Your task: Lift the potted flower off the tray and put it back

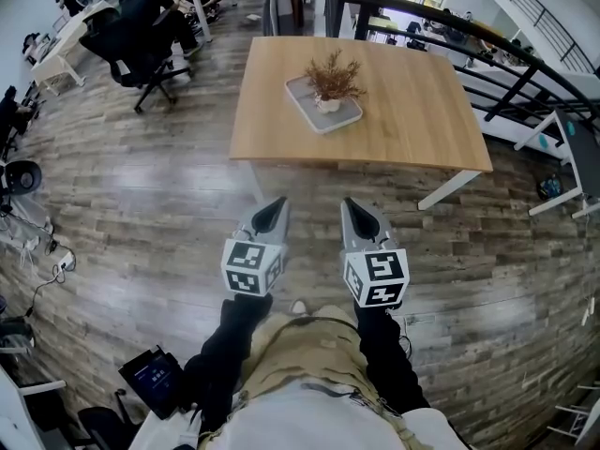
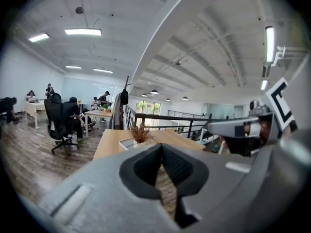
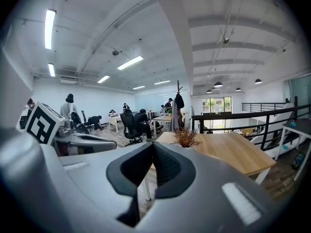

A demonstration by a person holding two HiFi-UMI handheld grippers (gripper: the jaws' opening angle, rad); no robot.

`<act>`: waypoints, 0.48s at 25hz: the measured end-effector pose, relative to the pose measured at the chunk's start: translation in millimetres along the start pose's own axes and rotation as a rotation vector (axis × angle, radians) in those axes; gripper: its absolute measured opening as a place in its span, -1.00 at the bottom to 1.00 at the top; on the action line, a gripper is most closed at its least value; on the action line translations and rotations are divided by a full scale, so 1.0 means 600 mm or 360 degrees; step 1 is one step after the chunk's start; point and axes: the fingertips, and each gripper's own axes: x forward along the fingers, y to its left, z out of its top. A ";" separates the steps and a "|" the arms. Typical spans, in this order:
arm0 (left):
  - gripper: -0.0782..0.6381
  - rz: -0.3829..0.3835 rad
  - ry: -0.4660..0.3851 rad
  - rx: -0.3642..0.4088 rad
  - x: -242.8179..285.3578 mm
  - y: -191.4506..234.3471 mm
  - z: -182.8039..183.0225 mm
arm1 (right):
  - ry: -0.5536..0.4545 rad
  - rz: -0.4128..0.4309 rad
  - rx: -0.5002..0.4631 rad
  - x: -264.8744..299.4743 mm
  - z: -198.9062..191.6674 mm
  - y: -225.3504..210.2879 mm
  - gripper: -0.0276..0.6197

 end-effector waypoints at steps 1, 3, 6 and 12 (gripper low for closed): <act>-0.78 -0.0001 0.0006 -0.0006 0.001 0.003 -0.003 | 0.0016 -0.0002 0.0000 0.003 -0.005 0.001 -0.91; -0.78 0.0004 0.0018 -0.0019 0.007 0.011 -0.008 | 0.0049 -0.0006 -0.0003 0.012 -0.014 -0.001 -0.91; -0.78 0.0009 0.0033 -0.0038 0.022 0.019 -0.017 | 0.0089 -0.0015 -0.0006 0.026 -0.026 -0.013 -0.91; -0.78 0.0032 0.0069 -0.0057 0.082 0.036 -0.030 | 0.0145 -0.0024 0.0006 0.078 -0.044 -0.067 -0.91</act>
